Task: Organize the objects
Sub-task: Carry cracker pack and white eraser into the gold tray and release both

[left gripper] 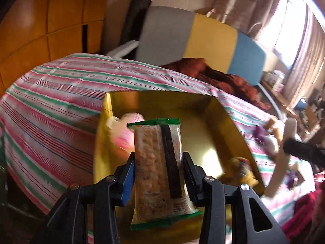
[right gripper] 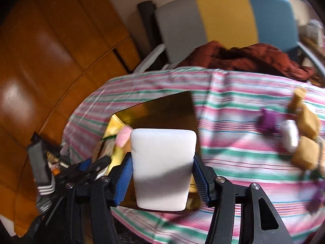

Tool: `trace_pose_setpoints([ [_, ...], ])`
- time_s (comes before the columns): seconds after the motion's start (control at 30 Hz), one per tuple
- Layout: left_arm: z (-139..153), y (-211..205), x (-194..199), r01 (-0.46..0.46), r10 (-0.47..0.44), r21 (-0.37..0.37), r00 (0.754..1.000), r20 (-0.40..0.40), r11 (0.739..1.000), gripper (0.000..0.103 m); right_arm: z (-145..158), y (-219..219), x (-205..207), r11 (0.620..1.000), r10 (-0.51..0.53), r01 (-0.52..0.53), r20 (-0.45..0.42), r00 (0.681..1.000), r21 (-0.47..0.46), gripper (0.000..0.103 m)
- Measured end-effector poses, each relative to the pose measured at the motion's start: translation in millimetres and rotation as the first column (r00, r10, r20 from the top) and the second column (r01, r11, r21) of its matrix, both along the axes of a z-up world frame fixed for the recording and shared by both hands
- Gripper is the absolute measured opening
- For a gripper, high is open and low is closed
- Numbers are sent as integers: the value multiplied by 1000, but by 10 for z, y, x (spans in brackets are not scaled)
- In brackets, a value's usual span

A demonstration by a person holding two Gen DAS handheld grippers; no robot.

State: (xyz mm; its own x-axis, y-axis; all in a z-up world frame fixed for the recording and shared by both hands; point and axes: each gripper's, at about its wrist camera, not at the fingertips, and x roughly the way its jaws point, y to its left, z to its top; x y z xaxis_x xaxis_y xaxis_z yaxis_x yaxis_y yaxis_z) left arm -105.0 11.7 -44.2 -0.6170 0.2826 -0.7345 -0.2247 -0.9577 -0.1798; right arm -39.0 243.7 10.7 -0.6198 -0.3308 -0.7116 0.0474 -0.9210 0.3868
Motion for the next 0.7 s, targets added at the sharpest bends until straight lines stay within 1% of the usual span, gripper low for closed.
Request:
trace_pose_setpoints([
  [0.03, -1, -36, -65, -16, 16, -9, 1000, -7, 1000, 45, -30, -95, -61, 1000, 23, -23, 14, 1000, -13, 57],
  [0.07, 2, -70, -116, -30, 30, -13, 1000, -9, 999, 46, -80, -197, -133, 998, 54, -53, 32, 998, -29, 59],
  [0.1, 11, -99, -154, -40, 40, -16, 999, -5, 999, 51, -135, -303, -199, 995, 94, -91, 57, 994, -43, 59],
  [0.13, 23, -139, -192, -51, 51, -12, 999, -1, 999, 55, -198, -397, -254, 991, 125, -121, 84, 989, -51, 63],
  [0.17, 39, -181, -201, -64, 64, -8, 998, -3, 998, 57, -253, -496, -286, 989, 145, -139, 107, 984, -55, 79],
  [0.2, 36, -220, -183, -74, 74, -6, 997, -5, 997, 64, -295, -562, -296, 988, 153, -147, 120, 981, -51, 91],
  [0.23, 33, -250, -170, -80, 80, -1, 997, -4, 997, 66, -328, -610, -284, 987, 156, -152, 125, 980, -44, 92],
  [0.33, 40, -335, -84, -95, 95, 23, 995, 10, 995, 66, -434, -669, -248, 988, 157, -153, 149, 976, -37, 92],
  [0.47, 73, -397, 29, -123, 123, 44, 992, 3, 991, 66, -508, -615, -199, 990, 139, -136, 170, 976, -27, 94],
  [0.53, 91, -388, 89, -119, 120, 54, 993, 0, 991, 66, -517, -600, -169, 992, 127, -125, 170, 977, -22, 95],
  [0.7, 200, -289, 223, -90, 92, 40, 995, -34, 995, 66, -488, -544, -62, 994, 107, -108, 154, 982, -4, 98],
])
